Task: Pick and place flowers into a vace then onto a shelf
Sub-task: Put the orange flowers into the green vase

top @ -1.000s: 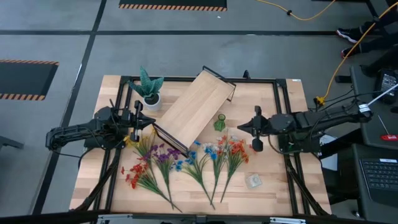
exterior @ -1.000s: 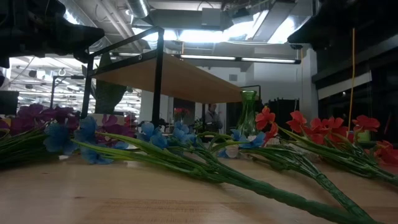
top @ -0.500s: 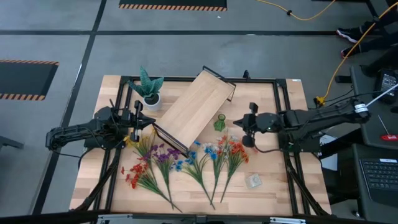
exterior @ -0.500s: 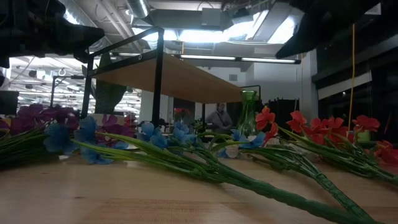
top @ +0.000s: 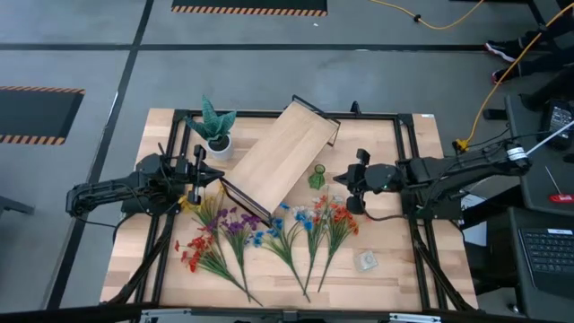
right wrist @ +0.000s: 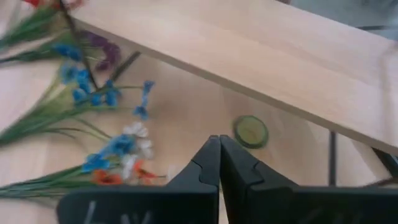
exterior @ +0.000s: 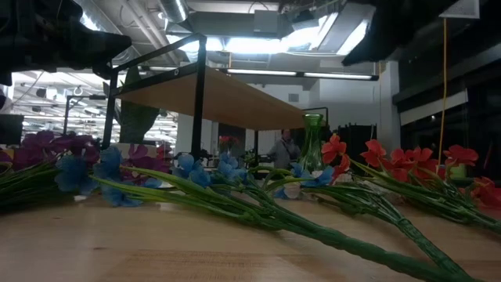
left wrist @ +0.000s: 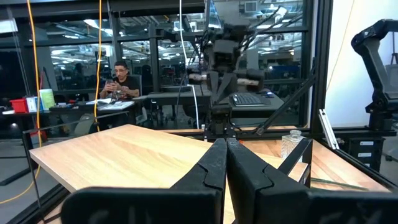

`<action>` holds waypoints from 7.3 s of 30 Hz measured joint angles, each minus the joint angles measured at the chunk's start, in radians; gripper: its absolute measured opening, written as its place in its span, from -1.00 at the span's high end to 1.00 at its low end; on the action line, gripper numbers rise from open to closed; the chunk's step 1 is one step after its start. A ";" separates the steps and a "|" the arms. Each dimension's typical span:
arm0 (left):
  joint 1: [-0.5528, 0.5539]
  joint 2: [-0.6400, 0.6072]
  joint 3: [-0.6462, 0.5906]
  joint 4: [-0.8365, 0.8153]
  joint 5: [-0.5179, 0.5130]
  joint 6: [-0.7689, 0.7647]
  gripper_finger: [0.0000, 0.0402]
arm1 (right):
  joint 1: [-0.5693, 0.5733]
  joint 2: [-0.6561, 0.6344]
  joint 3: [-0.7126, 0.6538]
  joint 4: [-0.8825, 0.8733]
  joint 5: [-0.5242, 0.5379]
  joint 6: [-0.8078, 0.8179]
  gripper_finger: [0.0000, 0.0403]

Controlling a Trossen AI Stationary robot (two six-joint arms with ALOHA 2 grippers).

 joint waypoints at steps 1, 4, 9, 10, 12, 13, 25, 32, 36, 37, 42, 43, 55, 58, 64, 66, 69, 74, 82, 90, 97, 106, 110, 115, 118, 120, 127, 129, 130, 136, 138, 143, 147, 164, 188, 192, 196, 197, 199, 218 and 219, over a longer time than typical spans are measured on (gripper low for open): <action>0.000 0.000 0.000 0.000 0.000 0.000 0.97 | 0.019 0.017 0.033 -0.040 0.011 0.006 0.98; 0.000 0.000 0.000 0.000 0.000 0.000 0.97 | 0.078 0.082 0.142 -0.183 0.074 0.053 0.98; 0.000 0.000 0.000 0.000 0.000 0.000 0.97 | 0.149 0.191 0.295 -0.395 0.122 0.189 0.99; 0.000 0.000 0.000 0.000 0.000 0.000 0.97 | 0.162 0.211 0.317 -0.417 0.122 0.210 0.99; 0.000 0.000 0.000 0.000 0.000 0.000 0.97 | 0.186 0.243 0.352 -0.450 0.122 0.242 0.99; 0.000 0.000 0.000 0.000 0.000 0.000 0.97 | 0.197 0.258 0.366 -0.466 0.122 0.255 0.99; 0.000 0.000 0.000 0.000 0.000 0.000 0.97 | 0.329 0.430 0.522 -0.695 0.084 0.602 0.99; 0.000 0.000 0.000 0.000 0.000 0.000 0.97 | 0.358 0.514 0.632 -0.745 0.016 0.684 0.99; 0.000 0.000 0.000 0.000 0.000 0.000 0.97 | 0.369 0.562 0.677 -0.759 0.007 0.710 0.99; 0.000 0.000 0.000 0.000 0.000 0.000 0.97 | 0.371 0.578 0.689 -0.767 -0.006 0.714 0.99; 0.000 0.000 0.000 0.000 0.000 0.000 0.97 | 0.373 0.628 0.733 -0.814 -0.049 0.734 0.99; 0.000 0.000 0.000 0.000 0.000 0.000 0.97 | 0.373 0.633 0.736 -0.822 -0.049 0.736 0.99; 0.000 0.000 0.000 0.000 0.000 -0.095 0.97 | 0.346 0.635 0.737 -0.779 -0.046 0.703 0.93; 0.000 0.000 0.000 0.000 0.000 -0.113 0.97 | 0.333 0.635 0.737 -0.755 -0.047 0.652 0.93; 0.000 0.000 0.001 -0.014 0.000 -0.089 0.97 | 0.303 0.635 0.737 -0.677 -0.046 0.629 0.93; 0.000 0.000 0.001 -0.014 0.000 -0.069 0.97 | 0.297 0.635 0.737 -0.659 -0.047 0.629 0.93; 0.000 0.000 0.015 -0.003 -0.002 0.012 0.97 | 0.292 0.635 0.737 -0.644 -0.052 0.634 0.93; 0.000 0.000 0.037 0.002 -0.001 0.061 0.97 | 0.291 0.635 0.737 -0.630 -0.057 0.677 0.93; 0.000 0.000 0.037 -0.031 0.000 0.061 0.97 | 0.294 0.635 0.736 -0.627 -0.048 0.684 0.93; -0.001 0.008 0.073 -0.015 0.000 0.071 0.99 | 0.302 0.640 0.736 -0.620 -0.022 0.711 0.93; -0.084 0.077 0.121 -0.007 0.001 0.077 0.99 | 0.302 0.640 0.736 -0.621 -0.022 0.732 0.93; -0.268 0.267 0.204 -0.007 -0.092 0.153 0.99 | 0.302 0.639 0.736 -0.621 -0.020 0.729 0.93; -0.350 0.396 0.259 -0.008 -0.251 0.188 0.99 | 0.308 0.640 0.736 -0.621 -0.020 0.810 0.93; -0.443 0.566 0.341 -0.018 -0.327 0.236 0.99 | 0.334 0.640 0.736 -0.622 -0.020 0.867 0.94; -0.484 0.641 0.383 -0.022 -0.442 0.215 0.99 | 0.362 0.640 0.736 -0.622 -0.020 0.890 0.98; -0.509 0.681 0.410 -0.016 -0.515 0.198 0.99 | 0.381 0.640 0.736 -0.622 -0.020 0.923 0.98; -0.572 0.766 0.445 -0.018 -0.582 0.277 0.98 | 0.425 0.642 0.736 -0.648 -0.020 1.062 0.99; -0.578 0.772 0.446 -0.018 -0.582 0.284 0.98 | 0.429 0.654 0.736 -0.648 -0.020 1.079 0.98; -0.580 0.772 0.446 -0.018 -0.582 0.285 0.98 | 0.432 0.661 0.736 -0.648 -0.021 1.078 0.96; -0.580 0.772 0.446 -0.018 -0.582 0.286 0.98 | 0.436 0.706 0.735 -0.649 -0.031 1.080 0.87; -0.580 0.772 0.446 -0.019 -0.582 0.286 0.98 | 0.435 0.717 0.735 -0.649 -0.032 1.080 0.83; -0.579 0.772 0.446 -0.019 -0.582 0.288 0.98 | 0.424 0.743 0.735 -0.648 -0.045 1.080 0.68; -0.579 0.772 0.446 -0.019 -0.581 0.288 0.98 | 0.417 0.768 0.735 -0.637 -0.082 1.148 0.52; -0.579 0.772 0.446 -0.020 -0.581 0.288 0.98 | 0.416 0.877 0.735 -0.677 -0.130 1.401 0.12; -0.579 0.771 0.445 -0.023 -0.580 0.288 0.98 | 0.416 0.885 0.570 -0.511 -0.239 1.560 0.11; -0.579 0.771 0.445 -0.023 -0.581 0.288 0.98 | 0.416 0.884 0.548 -0.493 -0.237 1.563 0.11; -0.579 0.771 0.445 -0.023 -0.581 0.288 0.98 | 0.416 0.884 0.533 -0.489 -0.230 1.597 0.11; -0.579 0.771 0.445 -0.023 -0.581 0.288 0.98 | 0.416 0.884 0.527 -0.484 -0.229 1.602 0.11; -0.579 0.771 0.445 -0.023 -0.581 0.288 0.98 | 0.416 0.884 0.518 -0.470 -0.229 1.604 0.11; -0.579 0.771 0.445 -0.016 -0.581 0.288 0.98 | 0.364 0.882 0.411 -0.357 -0.275 1.602 0.11; -0.579 0.771 0.445 -0.016 -0.581 0.288 0.98 | 0.362 0.882 0.411 -0.358 -0.273 1.601 0.11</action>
